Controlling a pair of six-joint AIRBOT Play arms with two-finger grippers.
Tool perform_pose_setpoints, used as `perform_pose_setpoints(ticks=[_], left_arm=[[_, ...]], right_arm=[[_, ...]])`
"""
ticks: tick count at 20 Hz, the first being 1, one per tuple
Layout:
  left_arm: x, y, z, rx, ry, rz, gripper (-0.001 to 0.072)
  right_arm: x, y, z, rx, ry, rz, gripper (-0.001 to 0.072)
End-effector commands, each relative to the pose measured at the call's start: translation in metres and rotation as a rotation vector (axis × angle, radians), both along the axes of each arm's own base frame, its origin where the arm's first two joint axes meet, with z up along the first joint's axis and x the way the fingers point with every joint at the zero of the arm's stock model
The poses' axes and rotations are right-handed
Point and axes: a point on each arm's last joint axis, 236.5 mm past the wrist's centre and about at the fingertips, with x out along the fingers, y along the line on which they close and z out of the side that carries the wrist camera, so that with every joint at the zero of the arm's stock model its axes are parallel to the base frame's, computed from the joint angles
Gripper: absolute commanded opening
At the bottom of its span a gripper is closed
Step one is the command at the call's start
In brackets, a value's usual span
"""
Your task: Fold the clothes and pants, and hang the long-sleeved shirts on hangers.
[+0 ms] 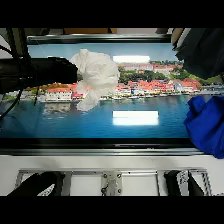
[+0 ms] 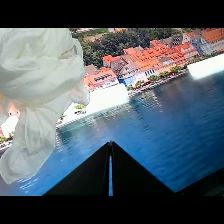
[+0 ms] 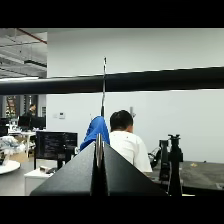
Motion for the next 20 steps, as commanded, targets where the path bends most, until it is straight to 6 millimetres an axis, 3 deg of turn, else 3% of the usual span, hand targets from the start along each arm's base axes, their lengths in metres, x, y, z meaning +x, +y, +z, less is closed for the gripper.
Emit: perform_pose_setpoints(ticks=[1, 12, 18, 19, 20], left_arm=[[0.000, 0.000, 0.000, 0.000, 0.000, 0.002, 0.0010], [0.001, 0.000, 0.000, 0.005, -0.004, -0.002, 0.0009], [0.000, 0.000, 0.000, 0.005, -0.003, -0.003, 0.0010], [0.000, 0.000, 0.000, 0.005, -0.003, -0.003, 0.0010], [0.000, 0.000, 0.000, 0.005, -0.003, -0.003, 0.0010]], right_arm=[[-0.008, -0.003, 0.000, 0.005, -0.014, -0.024, 0.0001], [-0.001, -0.015, -0.018, 0.066, -0.039, 0.010, 0.0006], [0.017, -0.008, -0.016, 0.043, 0.000, 0.078, 0.0022], [0.018, -0.006, -0.015, 0.040, 0.004, 0.085, 0.0071], [0.018, -0.006, -0.015, 0.039, 0.003, 0.086, 0.0260]])
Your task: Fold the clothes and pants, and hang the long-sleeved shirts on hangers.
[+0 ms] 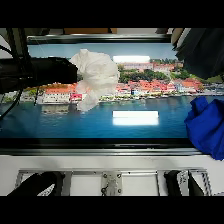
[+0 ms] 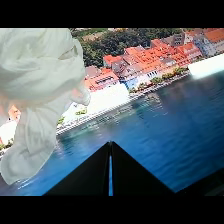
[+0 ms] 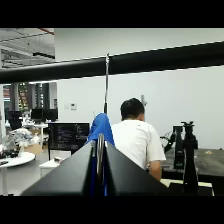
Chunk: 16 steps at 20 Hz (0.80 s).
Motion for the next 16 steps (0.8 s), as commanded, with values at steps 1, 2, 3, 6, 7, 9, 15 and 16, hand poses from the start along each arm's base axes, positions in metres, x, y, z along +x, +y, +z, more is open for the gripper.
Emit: perform_pose_setpoints(ticks=[1, 2, 3, 6, 7, 9, 15, 16], left_arm=[[0.000, 0.000, 0.000, 0.001, -0.001, 0.000, 0.0009], [0.000, 0.000, 0.000, 0.001, -0.001, 0.000, 0.0010], [0.000, 0.000, 0.000, 0.001, -0.001, 0.000, 0.0010], [0.000, 0.000, 0.000, 0.001, -0.001, 0.001, 0.0010], [0.000, 0.000, 0.000, 0.001, -0.001, 0.001, 0.0010], [0.000, 0.000, 0.000, 0.001, -0.001, 0.001, 0.0010], [0.001, 0.000, 0.001, 0.000, -0.003, 0.001, 0.0010], [0.001, 0.000, 0.001, 0.000, -0.004, 0.001, 0.0010]], right_arm=[[0.005, 0.004, 0.001, -0.008, 0.009, 0.025, 0.0405], [0.005, 0.004, 0.002, -0.010, 0.009, 0.025, 0.0414], [0.004, 0.006, 0.003, -0.013, 0.007, 0.025, 0.0414], [-0.002, 0.021, 0.014, -0.042, -0.006, 0.030, 0.0414], [-0.004, 0.030, 0.019, -0.054, -0.021, 0.044, 0.0414], [0.003, 0.054, 0.030, -0.079, -0.059, 0.151, 0.0414], [0.113, 0.175, 0.006, -0.158, 0.192, 0.825, 0.0412], [0.129, 0.194, -0.008, -0.159, 0.248, 0.936, 0.0356]])
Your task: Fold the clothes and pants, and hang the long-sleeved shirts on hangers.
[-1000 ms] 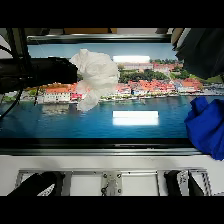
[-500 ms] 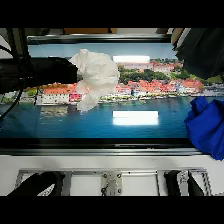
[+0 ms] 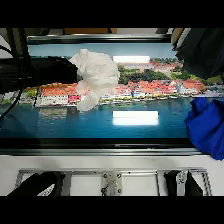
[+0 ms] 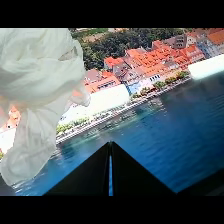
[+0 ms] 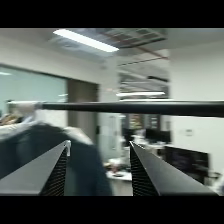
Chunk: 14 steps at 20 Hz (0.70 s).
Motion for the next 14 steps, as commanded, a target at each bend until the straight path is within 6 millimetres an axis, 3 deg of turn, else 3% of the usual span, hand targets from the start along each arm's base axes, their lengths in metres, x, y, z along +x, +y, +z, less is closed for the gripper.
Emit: perform_pose_setpoints(ticks=[1, 4, 8, 11, 14], left_arm=[[0.001, 0.001, 0.000, 0.000, -0.001, 0.002, 0.0009], [0.000, 0.001, -0.004, 0.006, 0.007, 0.000, 0.0010], [-0.002, 0.003, -0.036, -0.018, -0.004, 0.019, 0.0010], [-0.005, 0.005, -0.050, -0.044, -0.032, 0.027, 0.0010], [-0.006, 0.006, -0.055, -0.050, -0.038, 0.031, 0.0010]], right_arm=[[0.061, 0.081, -0.041, -0.031, 0.193, 0.437, 0.0358], [0.105, 0.142, -0.076, -0.041, 0.302, 0.683, 0.0371], [0.145, 0.267, -0.161, -0.087, 0.589, 1.046, 0.0371], [0.144, 0.360, -0.239, -0.095, 0.856, 1.288, 0.0371], [0.127, 0.431, -0.299, -0.141, 1.032, 1.471, 0.0370]])
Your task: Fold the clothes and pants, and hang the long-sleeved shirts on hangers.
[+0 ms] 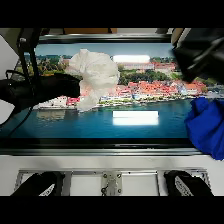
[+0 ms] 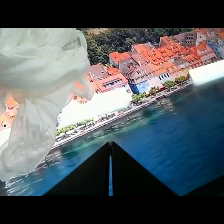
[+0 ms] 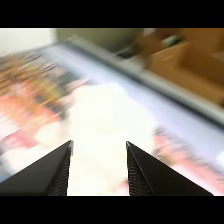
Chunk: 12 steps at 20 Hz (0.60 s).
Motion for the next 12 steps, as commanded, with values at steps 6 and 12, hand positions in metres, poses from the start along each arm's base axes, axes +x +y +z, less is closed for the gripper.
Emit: perform_pose_setpoints(ticks=[6, 12], left_arm=[[0.000, 0.000, -0.006, -0.019, -0.017, 0.006, 0.0010], [0.000, 0.000, -0.006, -0.018, -0.018, 0.006, 0.0010]], right_arm=[[-0.045, 0.128, -0.107, -0.127, 0.266, 0.364, 0.0366], [-0.046, 0.129, -0.107, -0.122, 0.269, 0.369, 0.0012]])
